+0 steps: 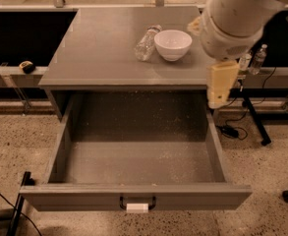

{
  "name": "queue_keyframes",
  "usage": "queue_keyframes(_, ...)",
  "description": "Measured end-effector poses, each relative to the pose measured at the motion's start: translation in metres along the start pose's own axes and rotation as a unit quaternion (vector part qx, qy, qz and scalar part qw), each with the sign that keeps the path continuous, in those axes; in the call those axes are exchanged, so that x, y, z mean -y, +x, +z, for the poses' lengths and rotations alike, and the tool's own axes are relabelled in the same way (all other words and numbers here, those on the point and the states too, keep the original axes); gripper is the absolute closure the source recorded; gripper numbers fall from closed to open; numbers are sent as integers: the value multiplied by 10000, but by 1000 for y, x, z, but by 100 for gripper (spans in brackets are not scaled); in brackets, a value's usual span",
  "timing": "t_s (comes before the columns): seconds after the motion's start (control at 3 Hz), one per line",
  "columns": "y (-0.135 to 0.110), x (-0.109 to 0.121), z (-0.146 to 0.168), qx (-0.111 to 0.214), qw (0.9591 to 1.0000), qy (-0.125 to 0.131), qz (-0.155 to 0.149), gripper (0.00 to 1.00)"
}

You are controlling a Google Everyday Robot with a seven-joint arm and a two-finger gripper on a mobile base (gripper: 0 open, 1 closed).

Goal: Place water bottle into top drawer

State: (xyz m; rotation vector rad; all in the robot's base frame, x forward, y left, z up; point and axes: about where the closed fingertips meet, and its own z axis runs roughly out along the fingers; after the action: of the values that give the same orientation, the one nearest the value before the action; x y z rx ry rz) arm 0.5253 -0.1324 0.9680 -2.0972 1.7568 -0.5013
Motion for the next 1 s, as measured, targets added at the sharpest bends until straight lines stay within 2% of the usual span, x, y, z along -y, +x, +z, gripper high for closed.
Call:
queue_keyframes(0.33,-2,12,6,10,9998,185,12,0)
queue_keyframes(0.67,6,46,19,13,9989,349,-306,0)
queue_keyframes(1.0,8,105,58,102,9905,212,-1357,0)
